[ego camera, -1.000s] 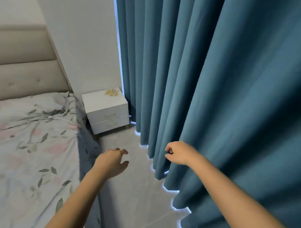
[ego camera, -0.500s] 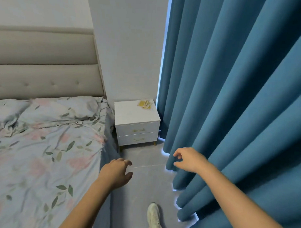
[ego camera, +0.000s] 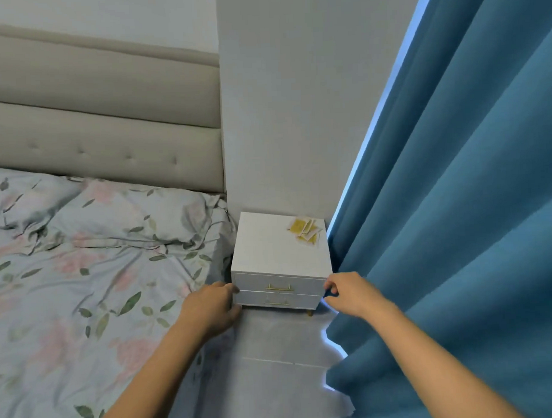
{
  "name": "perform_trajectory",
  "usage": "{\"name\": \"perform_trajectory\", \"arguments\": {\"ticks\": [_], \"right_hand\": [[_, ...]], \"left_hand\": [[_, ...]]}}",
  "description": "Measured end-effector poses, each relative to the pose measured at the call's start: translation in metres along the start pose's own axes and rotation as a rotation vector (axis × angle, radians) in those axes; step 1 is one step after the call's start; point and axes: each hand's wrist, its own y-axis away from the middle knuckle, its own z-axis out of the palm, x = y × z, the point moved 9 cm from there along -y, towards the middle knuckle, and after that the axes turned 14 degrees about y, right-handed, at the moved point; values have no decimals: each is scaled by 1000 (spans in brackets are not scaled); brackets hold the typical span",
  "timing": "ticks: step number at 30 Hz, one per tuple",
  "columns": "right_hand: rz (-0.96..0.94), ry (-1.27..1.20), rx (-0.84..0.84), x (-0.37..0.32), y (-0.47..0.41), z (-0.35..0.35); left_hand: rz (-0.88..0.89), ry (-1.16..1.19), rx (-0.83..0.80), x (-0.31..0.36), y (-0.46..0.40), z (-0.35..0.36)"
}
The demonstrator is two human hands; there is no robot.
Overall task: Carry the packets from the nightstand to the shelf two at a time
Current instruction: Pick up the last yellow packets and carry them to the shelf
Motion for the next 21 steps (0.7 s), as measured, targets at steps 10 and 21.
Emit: {"name": "perform_trajectory", "arguments": {"ticks": [10, 21], "right_hand": [[-11, -20, -61, 23, -194, -27], [155, -256, -66, 67, -392, 3]], "left_hand": [[-10, 45, -7, -14, -206, -23], [15, 110, -114, -22, -396, 42]]}}
